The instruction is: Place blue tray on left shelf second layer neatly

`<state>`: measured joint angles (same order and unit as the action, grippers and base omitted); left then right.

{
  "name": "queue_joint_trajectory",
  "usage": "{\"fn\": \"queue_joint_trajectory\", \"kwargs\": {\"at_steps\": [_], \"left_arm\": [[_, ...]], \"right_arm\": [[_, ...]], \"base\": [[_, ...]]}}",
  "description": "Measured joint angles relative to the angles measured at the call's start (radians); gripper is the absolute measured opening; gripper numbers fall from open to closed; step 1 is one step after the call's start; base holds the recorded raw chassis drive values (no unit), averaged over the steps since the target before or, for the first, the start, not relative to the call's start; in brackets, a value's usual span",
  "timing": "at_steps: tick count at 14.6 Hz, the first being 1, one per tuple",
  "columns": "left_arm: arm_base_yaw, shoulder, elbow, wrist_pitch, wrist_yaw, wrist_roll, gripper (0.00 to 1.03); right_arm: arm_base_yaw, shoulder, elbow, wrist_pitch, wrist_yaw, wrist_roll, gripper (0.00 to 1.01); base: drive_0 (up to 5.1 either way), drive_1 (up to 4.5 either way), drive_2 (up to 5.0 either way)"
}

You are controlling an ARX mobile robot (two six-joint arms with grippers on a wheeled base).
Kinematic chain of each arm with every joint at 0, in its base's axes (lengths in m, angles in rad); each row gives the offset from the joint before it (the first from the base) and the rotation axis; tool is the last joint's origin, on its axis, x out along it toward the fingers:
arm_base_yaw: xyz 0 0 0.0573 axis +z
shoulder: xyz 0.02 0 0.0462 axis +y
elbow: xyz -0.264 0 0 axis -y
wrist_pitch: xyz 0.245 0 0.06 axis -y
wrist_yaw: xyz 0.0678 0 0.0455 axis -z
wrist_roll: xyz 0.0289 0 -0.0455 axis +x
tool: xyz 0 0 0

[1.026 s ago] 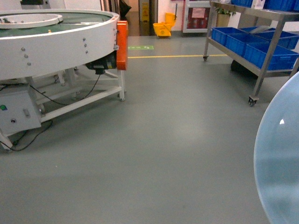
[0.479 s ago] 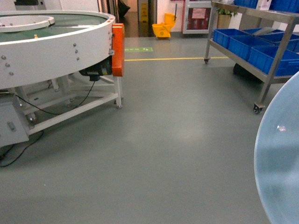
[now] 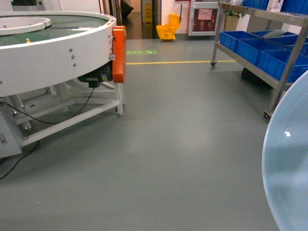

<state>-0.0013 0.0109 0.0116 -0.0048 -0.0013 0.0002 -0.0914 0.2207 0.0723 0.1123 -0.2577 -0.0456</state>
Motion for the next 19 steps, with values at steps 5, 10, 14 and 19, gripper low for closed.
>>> {"fn": "queue_joint_trajectory", "kwargs": {"at_steps": [5,10,14,19], "left_arm": [[0.000,0.000,0.000,0.001,0.001,0.000,0.98],[0.000,0.000,0.000,0.001,0.001,0.000,0.98],[0.000,0.000,0.000,0.000,0.001,0.000,0.98],[0.000,0.000,0.000,0.000,0.001,0.000,0.98]], "right_arm": [[0.000,0.000,0.000,-0.006,0.000,0.000,0.02],[0.000,0.000,0.000,-0.005,0.000,0.000,0.02],[0.000,0.000,0.000,-0.002,0.000,0.000,0.02],[0.000,0.000,0.000,-0.005,0.000,0.000,0.02]], "base": [[0.0,4.17,-4.1],[0.0,4.13,-4.2],[0.0,4.13,-4.2],[0.0,4.17,-4.1]]}}
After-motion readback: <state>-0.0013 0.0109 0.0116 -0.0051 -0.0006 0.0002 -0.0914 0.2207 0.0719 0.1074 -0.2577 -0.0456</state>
